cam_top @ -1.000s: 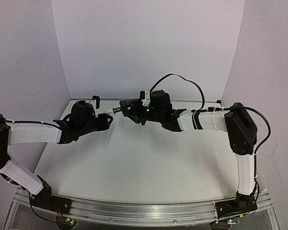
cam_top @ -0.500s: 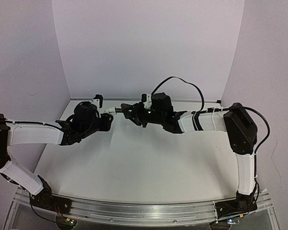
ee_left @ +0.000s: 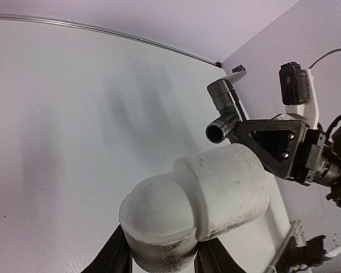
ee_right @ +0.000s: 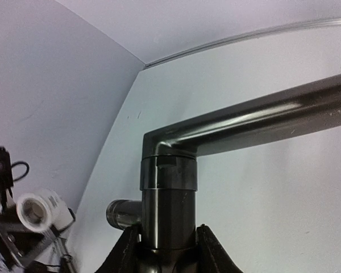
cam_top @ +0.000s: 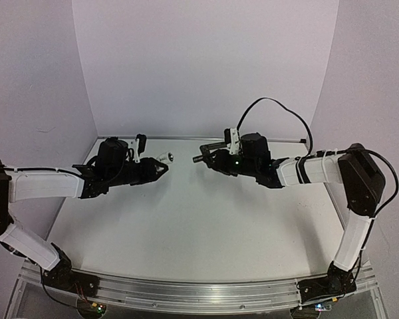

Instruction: Install the water faucets

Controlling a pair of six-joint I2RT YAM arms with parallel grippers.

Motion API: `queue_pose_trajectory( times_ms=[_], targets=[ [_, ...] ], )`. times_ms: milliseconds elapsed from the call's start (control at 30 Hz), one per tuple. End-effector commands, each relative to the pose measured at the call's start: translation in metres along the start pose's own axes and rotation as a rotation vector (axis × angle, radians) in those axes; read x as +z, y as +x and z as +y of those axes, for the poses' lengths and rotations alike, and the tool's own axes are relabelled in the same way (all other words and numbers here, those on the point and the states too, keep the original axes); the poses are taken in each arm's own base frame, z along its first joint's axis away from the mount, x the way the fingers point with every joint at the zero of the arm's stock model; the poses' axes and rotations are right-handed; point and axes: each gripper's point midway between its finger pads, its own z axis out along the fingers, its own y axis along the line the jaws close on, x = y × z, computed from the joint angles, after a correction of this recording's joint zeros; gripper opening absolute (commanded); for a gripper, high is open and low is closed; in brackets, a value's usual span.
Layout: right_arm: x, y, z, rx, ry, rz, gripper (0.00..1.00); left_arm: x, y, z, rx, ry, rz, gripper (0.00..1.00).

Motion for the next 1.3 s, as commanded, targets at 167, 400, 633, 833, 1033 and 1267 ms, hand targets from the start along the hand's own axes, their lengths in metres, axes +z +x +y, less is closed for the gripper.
queue_pose_trajectory(
  times_ms=[167, 400, 633, 833, 1033, 1267],
  targets=[
    [-0.053, -0.002, 0.079, -0.727, -0.237, -0.055, 0.0, 0.02, 0.026, -0.039, -0.29, 0.388, 0.349, 0.0],
    [-0.06, 0.036, 0.068, -0.789, -0.301, 0.06, 0.0, 0.06, 0.079, 0.04, -0.302, -0.016, 0.537, 0.0],
    [-0.061, 0.042, 0.055, -0.761, -0.258, 0.068, 0.0, 0.073, 0.105, 0.07, -0.305, -0.118, 0.596, 0.0],
    [-0.065, 0.043, 0.048, -0.756, -0.224, 0.071, 0.0, 0.072, 0.122, 0.087, -0.273, -0.198, 0.646, 0.15],
    [-0.065, 0.048, 0.045, -0.734, -0.224, 0.09, 0.0, 0.058, 0.104, 0.075, -0.216, -0.173, 0.594, 0.65],
    [-0.067, 0.042, 0.052, -0.666, -0.235, 0.076, 0.0, 0.027, 0.039, 0.028, -0.104, -0.067, 0.416, 0.87]
  ],
)
